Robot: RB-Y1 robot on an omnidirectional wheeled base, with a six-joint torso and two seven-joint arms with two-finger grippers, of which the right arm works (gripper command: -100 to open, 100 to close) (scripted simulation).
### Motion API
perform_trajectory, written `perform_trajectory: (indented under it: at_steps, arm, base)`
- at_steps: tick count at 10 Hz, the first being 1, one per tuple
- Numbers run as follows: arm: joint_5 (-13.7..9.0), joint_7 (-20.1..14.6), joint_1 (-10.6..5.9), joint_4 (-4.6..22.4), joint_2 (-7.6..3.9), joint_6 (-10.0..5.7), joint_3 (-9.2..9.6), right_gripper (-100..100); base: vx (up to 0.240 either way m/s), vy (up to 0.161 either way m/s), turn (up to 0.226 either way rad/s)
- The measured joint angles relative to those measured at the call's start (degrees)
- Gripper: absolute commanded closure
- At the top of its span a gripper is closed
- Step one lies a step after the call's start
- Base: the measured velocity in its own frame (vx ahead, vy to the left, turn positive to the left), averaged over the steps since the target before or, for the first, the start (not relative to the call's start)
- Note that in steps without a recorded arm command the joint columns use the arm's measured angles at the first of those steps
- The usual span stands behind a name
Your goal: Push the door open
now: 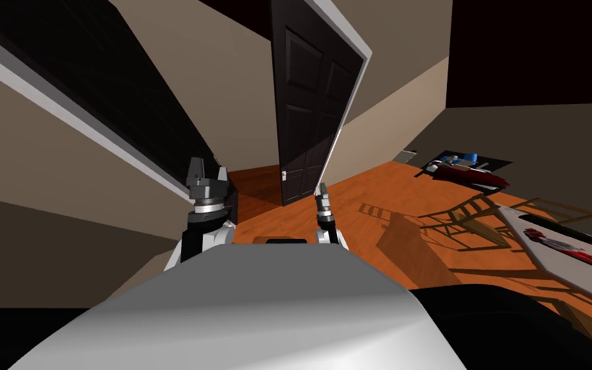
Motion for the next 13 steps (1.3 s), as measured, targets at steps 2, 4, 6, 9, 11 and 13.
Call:
perform_trajectory:
  at_steps: [2, 4, 6, 9, 11, 13]
  arm:
    - [-0.20, -0.43, -1.28, 2.31, -0.30, 0.04, 1.19, -100]
    - [-0.27, -0.66, -2.21, 4.90, -0.35, -0.38, 2.74, -100]
    - [-0.37, -1.02, -2.67, 7.17, -0.57, -0.89, 4.32, -100]
    - [-0.71, -1.69, -3.99, 10.76, -1.02, -1.78, 5.53, -100]
    - [-0.86, -2.06, -4.65, 13.32, -1.27, -2.57, 6.92, -100]
    - [-1.07, -2.58, -5.60, 15.42, -1.63, -2.48, 8.31, -100]
  base:
    - [0.096, 0.015, -0.058]
    - [0.117, 0.014, -0.046]
    - [0.090, 0.017, -0.055]
    - [0.069, 0.017, -0.034]
    - [0.085, 0.014, -0.055]
    - [0.099, 0.025, -0.051]
